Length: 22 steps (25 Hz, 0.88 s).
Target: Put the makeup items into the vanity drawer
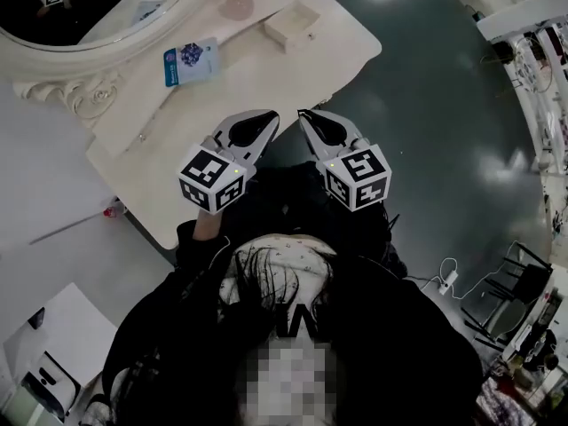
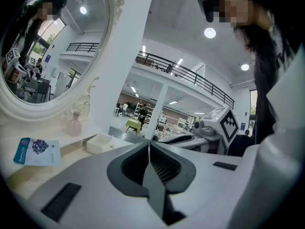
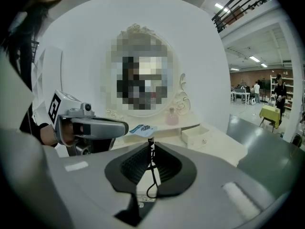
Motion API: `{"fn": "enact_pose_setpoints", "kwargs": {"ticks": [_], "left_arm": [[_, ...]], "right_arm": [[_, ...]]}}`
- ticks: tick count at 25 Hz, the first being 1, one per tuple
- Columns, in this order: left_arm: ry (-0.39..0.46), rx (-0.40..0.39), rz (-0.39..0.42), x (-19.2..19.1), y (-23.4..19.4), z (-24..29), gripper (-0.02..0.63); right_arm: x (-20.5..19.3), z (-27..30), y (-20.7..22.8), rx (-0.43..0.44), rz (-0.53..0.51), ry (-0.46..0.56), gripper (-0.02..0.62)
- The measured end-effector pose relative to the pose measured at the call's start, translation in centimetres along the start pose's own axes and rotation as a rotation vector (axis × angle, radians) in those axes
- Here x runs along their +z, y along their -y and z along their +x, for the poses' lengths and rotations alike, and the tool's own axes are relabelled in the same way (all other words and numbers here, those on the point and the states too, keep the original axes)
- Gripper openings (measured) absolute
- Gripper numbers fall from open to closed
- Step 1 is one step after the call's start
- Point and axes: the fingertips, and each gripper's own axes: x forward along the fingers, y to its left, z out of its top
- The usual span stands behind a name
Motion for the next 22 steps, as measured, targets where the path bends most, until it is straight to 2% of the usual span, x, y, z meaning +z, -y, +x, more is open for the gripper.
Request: {"fn": "enact_pose_setpoints", "kwargs": {"ticks": [3,10,16,22], "left_arm": [[-0.010,0.015,0.002,0.1,-0.5,0.9,0.000],[0.003,0.171,-0.018,1.9,-3.9,3.9,0.000],[0.016,0.256,-0.036,3.8,-6.3,8.6,0.000],[0.014,0.362,-0.069,4.4,-7.8,11.4,0.000]], "right_arm": [[0.6,0.9,1.2,0.027,-0.002,0.004,0.035],[2.6,4.1,5.2,0.162,-0.027,-0.002,0.035],[4.9,7.3,10.1,0.261,-0.060,-0.018,0.035],[5.2,9.3,13.3,0.363,-0.076,-0.055,0.035]]}}
